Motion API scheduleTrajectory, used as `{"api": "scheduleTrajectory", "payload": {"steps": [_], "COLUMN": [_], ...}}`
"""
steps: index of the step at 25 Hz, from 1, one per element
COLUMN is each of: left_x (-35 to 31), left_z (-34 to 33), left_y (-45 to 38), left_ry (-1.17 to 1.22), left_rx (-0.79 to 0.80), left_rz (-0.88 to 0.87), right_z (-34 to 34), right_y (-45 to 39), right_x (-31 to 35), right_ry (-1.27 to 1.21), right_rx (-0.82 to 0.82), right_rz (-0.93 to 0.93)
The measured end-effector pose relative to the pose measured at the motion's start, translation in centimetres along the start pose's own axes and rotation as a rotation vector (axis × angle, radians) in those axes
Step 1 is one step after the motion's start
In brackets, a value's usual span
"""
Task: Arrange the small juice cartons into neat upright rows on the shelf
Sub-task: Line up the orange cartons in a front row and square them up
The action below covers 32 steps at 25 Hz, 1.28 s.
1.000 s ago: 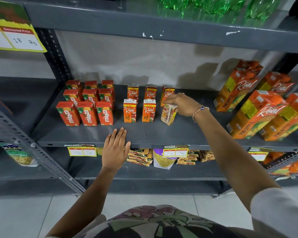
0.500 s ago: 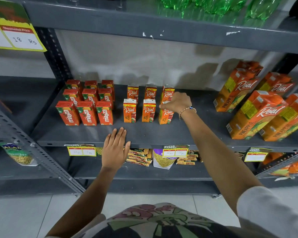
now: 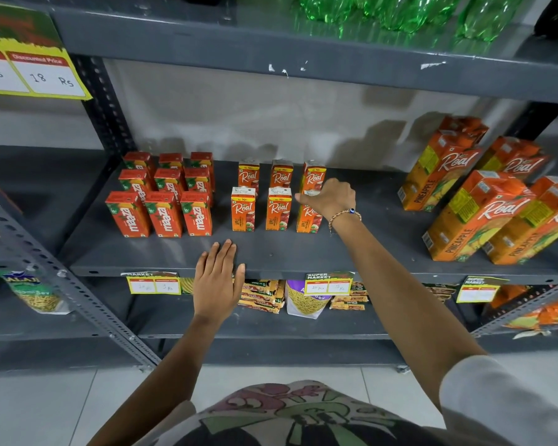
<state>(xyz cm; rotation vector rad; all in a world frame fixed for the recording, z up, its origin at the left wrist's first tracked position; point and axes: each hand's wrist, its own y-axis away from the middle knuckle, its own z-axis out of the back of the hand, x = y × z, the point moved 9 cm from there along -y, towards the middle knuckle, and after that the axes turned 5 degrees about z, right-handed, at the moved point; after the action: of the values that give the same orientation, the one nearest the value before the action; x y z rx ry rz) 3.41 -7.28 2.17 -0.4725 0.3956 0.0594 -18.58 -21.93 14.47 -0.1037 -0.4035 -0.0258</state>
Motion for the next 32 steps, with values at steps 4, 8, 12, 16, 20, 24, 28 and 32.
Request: {"api": "scheduleTrajectory", "payload": {"steps": [4, 8, 12, 16, 20, 24, 28, 32], "left_x": [-1.4, -3.8, -2.0, 1.2, 1.5, 0.5, 0.4, -0.3], "left_z": [2.4, 3.1, -0.2, -2.0, -2.9, -4.3, -5.8, -6.4], "left_y": [-2.6, -7.6, -9.3, -10.2, -11.4, -12.0, -12.8, -13.5], "left_ry": [0.289, 0.517, 0.610, 0.686, 0.661, 0.726, 0.800, 0.848], "left_rx": [-0.094, 0.017, 0.223, 0.258, 0.242, 0.323, 0.517, 0.559], "left_rz": [0.065, 0.038, 0.266, 0.394, 0.388, 0.331, 0.345, 0.356], "right_z": [0.3, -1.3, -5.2, -7.2, -8.1, -9.2, -9.6, -9.4], "right_y": [0.0, -0.2, 1.6, 1.1, 0.4, 0.0, -0.1, 0.4], "right_x": [-1.7, -4.4, -4.7, -4.1, -3.4, -1.8, -1.7, -0.5], "right_ry": [-0.087, -0.591, -0.884, -0.789, -0.776, -0.816, -0.857, -0.936], "right_rx": [-0.045, -0.063, 0.139, 0.250, 0.228, 0.302, 0.370, 0.350], "right_rz": [-0.074, -0.092, 0.030, 0.118, 0.143, 0.201, 0.224, 0.259]}}
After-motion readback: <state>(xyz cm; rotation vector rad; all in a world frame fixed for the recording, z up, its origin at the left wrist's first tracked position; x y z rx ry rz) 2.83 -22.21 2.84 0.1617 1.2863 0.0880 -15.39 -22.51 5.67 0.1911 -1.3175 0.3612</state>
